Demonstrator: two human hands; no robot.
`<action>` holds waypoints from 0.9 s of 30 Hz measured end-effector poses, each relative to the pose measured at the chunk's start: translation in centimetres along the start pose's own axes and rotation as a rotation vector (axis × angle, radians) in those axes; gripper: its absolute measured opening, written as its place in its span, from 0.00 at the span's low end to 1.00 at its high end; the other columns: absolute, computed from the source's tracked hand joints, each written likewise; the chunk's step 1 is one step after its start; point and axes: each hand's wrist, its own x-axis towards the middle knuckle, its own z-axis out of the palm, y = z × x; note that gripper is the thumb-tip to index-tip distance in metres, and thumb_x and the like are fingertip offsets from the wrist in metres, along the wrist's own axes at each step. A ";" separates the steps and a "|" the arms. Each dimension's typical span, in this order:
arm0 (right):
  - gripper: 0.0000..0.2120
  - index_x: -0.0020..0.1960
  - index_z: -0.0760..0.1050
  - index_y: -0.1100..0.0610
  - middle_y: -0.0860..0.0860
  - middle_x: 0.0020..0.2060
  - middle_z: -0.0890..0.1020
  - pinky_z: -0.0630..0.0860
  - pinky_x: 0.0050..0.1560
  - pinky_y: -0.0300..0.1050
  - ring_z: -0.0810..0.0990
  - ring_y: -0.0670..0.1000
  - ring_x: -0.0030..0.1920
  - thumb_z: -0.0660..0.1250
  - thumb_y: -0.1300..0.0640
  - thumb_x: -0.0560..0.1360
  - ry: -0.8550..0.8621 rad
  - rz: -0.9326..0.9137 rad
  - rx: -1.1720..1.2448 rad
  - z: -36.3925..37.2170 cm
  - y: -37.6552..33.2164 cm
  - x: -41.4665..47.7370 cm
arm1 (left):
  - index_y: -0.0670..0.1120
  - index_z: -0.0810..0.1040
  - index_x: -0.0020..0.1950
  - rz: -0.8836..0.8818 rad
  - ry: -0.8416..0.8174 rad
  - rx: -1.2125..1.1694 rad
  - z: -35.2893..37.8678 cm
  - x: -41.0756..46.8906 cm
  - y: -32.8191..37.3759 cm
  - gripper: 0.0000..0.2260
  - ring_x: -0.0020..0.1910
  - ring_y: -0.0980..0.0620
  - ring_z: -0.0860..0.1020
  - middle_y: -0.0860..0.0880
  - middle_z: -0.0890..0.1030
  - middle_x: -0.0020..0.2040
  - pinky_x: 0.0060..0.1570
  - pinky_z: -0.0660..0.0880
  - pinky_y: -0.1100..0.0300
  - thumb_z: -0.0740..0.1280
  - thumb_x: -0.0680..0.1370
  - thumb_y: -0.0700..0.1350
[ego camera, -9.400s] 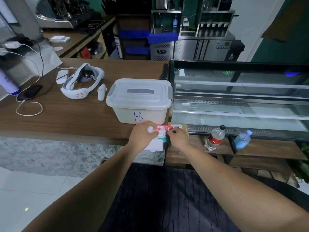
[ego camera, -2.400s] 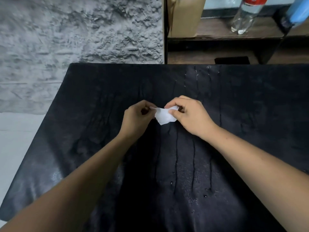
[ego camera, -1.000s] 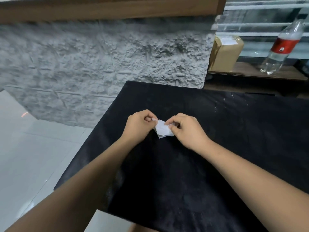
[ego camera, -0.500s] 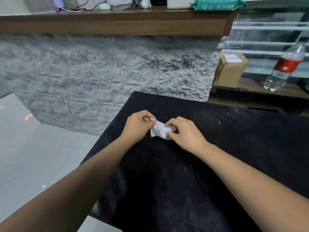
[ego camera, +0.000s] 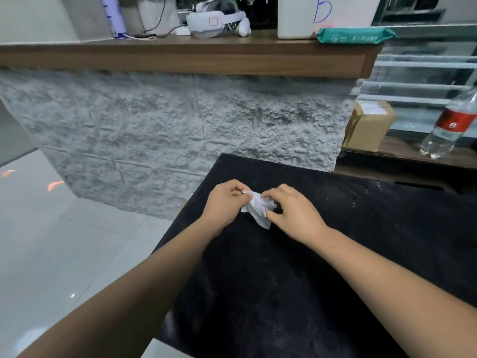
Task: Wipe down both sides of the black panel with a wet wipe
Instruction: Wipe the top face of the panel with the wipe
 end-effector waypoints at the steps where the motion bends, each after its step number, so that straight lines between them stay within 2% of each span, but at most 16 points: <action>1: 0.19 0.67 0.77 0.44 0.40 0.54 0.76 0.77 0.58 0.47 0.75 0.45 0.56 0.72 0.50 0.77 -0.002 -0.003 0.020 -0.1 -0.3 0.1 | 0.57 0.85 0.45 -0.002 0.016 -0.016 -0.3 -0.2 0.1 0.02 0.37 0.57 0.80 0.50 0.85 0.40 0.41 0.78 0.57 0.73 0.74 0.51; 5: 0.20 0.68 0.76 0.41 0.39 0.53 0.76 0.78 0.57 0.48 0.77 0.43 0.55 0.73 0.48 0.77 0.009 0.003 0.133 0.5 -1.9 -0.3 | 0.56 0.85 0.45 -0.024 0.040 -0.068 -1.2 -1.2 -0.1 0.02 0.39 0.57 0.82 0.51 0.86 0.40 0.45 0.79 0.57 0.74 0.74 0.49; 9: 0.20 0.69 0.77 0.43 0.40 0.53 0.77 0.78 0.58 0.47 0.78 0.42 0.55 0.72 0.45 0.78 0.069 0.018 0.205 1.8 -3.3 -0.7 | 0.52 0.85 0.44 -0.078 0.041 -0.142 -1.6 -2.2 -0.9 0.03 0.41 0.53 0.83 0.48 0.87 0.42 0.48 0.81 0.51 0.74 0.72 0.46; 13: 0.20 0.68 0.77 0.42 0.39 0.54 0.76 0.79 0.55 0.46 0.78 0.43 0.53 0.72 0.44 0.78 0.074 0.040 0.174 2.9 -3.7 -0.6 | 0.48 0.85 0.46 -0.113 0.020 -0.202 -1.5 -2.1 -1.3 0.04 0.39 0.57 0.82 0.48 0.87 0.42 0.42 0.77 0.60 0.74 0.72 0.42; 18: 0.16 0.64 0.77 0.41 0.40 0.48 0.76 0.79 0.47 0.47 0.77 0.43 0.47 0.71 0.49 0.77 0.055 0.048 0.064 4.4 -3.1 0.9 | 0.47 0.86 0.47 -0.120 -0.021 -0.203 -1.5 -0.6 -2.2 0.05 0.39 0.59 0.82 0.49 0.88 0.42 0.43 0.77 0.61 0.74 0.72 0.42; 22: 0.10 0.55 0.79 0.44 0.41 0.41 0.75 0.78 0.43 0.49 0.76 0.44 0.42 0.69 0.56 0.77 0.094 0.051 0.052 5.4 -2.4 3.2 | 0.52 0.86 0.47 -0.105 -0.023 -0.214 -2.4 1.6 -3.6 0.04 0.46 0.56 0.86 0.51 0.88 0.46 0.46 0.77 0.60 0.73 0.74 0.49; 24: 0.09 0.52 0.79 0.45 0.41 0.41 0.75 0.78 0.42 0.48 0.76 0.45 0.41 0.69 0.58 0.76 0.130 0.050 0.052 5.4 -1.8 5.0 | 0.55 0.86 0.48 -0.088 0.049 -0.189 -3.3 3.5 -4.7 0.04 0.47 0.56 0.87 0.54 0.87 0.47 0.47 0.78 0.58 0.71 0.77 0.53; 27: 0.07 0.52 0.80 0.47 0.42 0.41 0.75 0.78 0.42 0.48 0.77 0.46 0.40 0.69 0.58 0.77 0.156 0.039 0.042 5.4 -1.0 8.2 | 0.59 0.84 0.50 -0.034 0.222 0.080 -5.1 6.1 -6.9 0.03 0.45 0.61 0.82 0.59 0.84 0.45 0.52 0.80 0.58 0.72 0.78 0.51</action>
